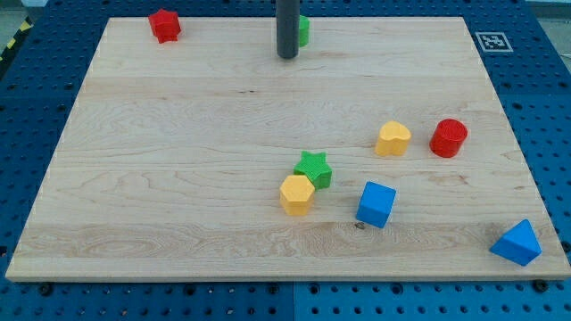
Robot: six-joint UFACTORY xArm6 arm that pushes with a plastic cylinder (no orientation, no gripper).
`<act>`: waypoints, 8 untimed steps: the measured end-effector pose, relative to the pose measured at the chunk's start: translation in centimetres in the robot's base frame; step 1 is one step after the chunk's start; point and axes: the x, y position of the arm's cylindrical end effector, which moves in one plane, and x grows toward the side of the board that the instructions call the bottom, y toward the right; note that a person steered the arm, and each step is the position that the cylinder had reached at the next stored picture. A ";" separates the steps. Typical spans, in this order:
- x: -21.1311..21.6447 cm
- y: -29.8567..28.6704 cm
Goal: Push the triangle below the yellow heart
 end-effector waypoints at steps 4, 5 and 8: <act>11.4 1.9; 11.7 2.6; 15.7 6.2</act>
